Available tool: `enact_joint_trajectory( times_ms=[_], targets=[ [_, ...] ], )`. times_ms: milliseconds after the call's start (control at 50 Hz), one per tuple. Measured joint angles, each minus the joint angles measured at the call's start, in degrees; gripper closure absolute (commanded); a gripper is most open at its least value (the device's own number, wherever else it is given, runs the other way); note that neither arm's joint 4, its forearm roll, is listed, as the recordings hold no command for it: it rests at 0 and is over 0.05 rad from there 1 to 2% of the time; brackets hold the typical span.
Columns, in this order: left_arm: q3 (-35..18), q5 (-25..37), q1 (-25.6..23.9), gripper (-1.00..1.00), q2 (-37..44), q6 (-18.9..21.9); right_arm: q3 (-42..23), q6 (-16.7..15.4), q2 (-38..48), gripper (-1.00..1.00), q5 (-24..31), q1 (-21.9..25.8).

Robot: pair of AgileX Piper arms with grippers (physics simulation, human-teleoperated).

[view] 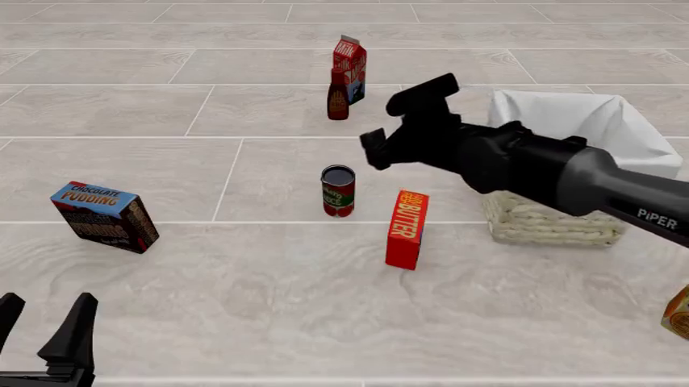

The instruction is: Pick the tomato sauce and place it in the basket.

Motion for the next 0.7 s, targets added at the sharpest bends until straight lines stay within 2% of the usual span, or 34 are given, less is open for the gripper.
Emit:
enact_joint_trajectory(
  times_ms=[700],
  targets=[
    [0.00,0.00,0.00,-1.00,0.00,0.00,-5.45,-0.03,8.75,-1.00,0.15,-0.12]
  ],
)
